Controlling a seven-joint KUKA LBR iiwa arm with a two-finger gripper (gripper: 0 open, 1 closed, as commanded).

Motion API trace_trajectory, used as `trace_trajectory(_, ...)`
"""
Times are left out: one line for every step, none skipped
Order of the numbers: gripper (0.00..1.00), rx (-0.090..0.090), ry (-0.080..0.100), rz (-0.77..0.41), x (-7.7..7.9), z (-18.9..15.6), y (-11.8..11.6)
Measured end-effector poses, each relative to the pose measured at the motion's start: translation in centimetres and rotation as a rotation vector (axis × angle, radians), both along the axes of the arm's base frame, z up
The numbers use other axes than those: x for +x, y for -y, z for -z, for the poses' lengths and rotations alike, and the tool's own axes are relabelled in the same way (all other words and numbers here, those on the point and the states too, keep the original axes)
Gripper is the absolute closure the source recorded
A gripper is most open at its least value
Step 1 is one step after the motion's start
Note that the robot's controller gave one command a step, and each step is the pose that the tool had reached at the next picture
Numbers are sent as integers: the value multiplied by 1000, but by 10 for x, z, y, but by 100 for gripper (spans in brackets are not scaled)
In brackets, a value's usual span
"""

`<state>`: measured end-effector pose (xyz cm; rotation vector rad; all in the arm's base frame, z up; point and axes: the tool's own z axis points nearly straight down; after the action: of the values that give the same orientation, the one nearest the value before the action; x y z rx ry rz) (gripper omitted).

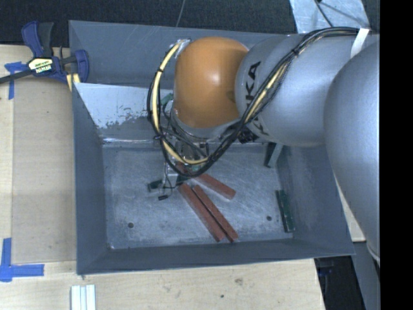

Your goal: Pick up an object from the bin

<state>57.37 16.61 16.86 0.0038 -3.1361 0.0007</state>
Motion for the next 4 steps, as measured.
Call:
trace_trajectory(0, 7, 20, -32, 4, 14, 15)
trace_trajectory(0, -3, 2, -71, 3, 82, 76)
trace_trajectory(100, 5, 20, 37, -12, 95, 45)
trace_trajectory(100, 5, 20, 37, -12, 95, 45)
